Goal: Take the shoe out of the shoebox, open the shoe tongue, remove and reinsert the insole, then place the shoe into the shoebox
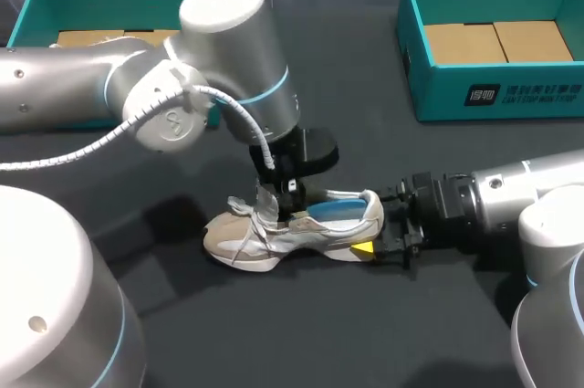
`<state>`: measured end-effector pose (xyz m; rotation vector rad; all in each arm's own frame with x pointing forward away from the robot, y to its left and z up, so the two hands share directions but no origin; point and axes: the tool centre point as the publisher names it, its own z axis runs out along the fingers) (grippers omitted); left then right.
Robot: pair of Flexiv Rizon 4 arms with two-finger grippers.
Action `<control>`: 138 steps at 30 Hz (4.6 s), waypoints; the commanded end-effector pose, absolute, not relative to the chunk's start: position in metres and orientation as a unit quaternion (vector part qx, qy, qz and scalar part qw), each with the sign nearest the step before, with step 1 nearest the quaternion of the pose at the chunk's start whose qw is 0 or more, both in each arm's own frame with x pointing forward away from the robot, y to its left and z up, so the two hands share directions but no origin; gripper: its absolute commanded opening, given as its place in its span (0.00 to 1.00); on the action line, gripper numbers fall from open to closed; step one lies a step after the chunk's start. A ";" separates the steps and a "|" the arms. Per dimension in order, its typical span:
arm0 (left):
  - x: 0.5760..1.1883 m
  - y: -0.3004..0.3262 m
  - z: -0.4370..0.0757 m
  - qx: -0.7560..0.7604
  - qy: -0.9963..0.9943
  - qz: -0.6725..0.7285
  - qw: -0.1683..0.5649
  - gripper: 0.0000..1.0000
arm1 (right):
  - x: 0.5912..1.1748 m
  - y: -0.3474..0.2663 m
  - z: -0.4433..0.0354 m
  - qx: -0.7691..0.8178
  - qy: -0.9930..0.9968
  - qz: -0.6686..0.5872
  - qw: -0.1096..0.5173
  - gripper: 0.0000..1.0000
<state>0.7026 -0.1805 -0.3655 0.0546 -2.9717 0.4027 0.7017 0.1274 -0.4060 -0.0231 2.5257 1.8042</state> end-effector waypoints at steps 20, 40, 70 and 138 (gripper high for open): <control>0.692 -0.173 -0.337 0.003 -0.977 0.205 0.052 0.00 | 0.700 0.127 -0.406 -0.008 0.815 0.580 0.020 0.00; 0.700 -0.214 -0.314 0.037 -0.974 0.225 0.007 0.00 | 0.700 0.127 -0.406 -0.008 0.815 0.580 0.020 0.00; 0.685 -0.234 -0.304 0.010 -0.957 0.286 -0.050 0.71 | 0.700 0.127 -0.406 -0.008 0.815 0.580 0.020 0.00; 0.688 -0.281 -0.216 -0.062 -0.923 0.367 0.096 0.00 | 0.700 0.127 -0.406 -0.008 0.815 0.580 0.020 0.00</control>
